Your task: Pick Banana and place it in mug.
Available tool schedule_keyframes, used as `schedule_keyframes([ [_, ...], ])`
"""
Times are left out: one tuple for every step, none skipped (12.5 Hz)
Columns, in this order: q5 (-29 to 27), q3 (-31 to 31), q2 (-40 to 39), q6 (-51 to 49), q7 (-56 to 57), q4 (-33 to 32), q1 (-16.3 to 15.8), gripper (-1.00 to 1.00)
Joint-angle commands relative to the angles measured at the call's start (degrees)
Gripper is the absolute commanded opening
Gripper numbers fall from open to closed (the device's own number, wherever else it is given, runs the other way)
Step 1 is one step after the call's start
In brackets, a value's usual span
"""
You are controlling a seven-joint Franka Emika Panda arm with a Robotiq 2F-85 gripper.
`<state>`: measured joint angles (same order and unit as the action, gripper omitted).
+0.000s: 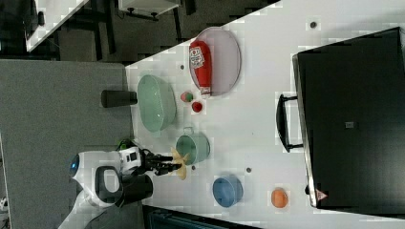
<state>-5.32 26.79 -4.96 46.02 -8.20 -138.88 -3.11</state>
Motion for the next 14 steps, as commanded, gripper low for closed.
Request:
schedule_keyframes([
  [-1.99,-0.01,3.74,0.43,-3.35,2.82,1.61,0.95],
  [-2.04,-0.21,4.86,0.42,-3.35,3.09,1.61,1.00],
  [-2.13,-0.47,6.09,0.34,-3.35,3.64,1.61,1.00],
  [-2.14,-0.48,7.35,0.19,-3.35,4.20,1.62,1.00],
  [-2.15,-0.75,8.87,0.16,-3.35,4.91,1.65,1.00],
  [-2.15,-1.56,10.61,-0.72,-3.35,5.80,1.75,1.00],
  [-2.14,-2.87,12.37,-3.67,-3.35,6.66,1.96,1.00],
  [-2.14,-4.69,14.04,-7.24,-3.35,7.82,2.25,1.00],
  [-2.14,-6.87,15.53,-11.03,-3.24,9.46,2.45,1.00],
  [-2.12,-9.19,16.69,-14.94,-2.35,11.45,2.50,1.00],
  [-2.05,-11.66,17.49,-19.12,-1.01,13.57,2.59,1.00],
  [-1.82,-14.10,17.92,-22.58,0.46,15.79,2.76,1.00],
  [-1.05,-16.54,18.15,-25.59,1.87,17.87,2.93,1.00],
  [0.38,-18.90,18.38,-27.94,2.54,19.58,3.07,1.00],
])
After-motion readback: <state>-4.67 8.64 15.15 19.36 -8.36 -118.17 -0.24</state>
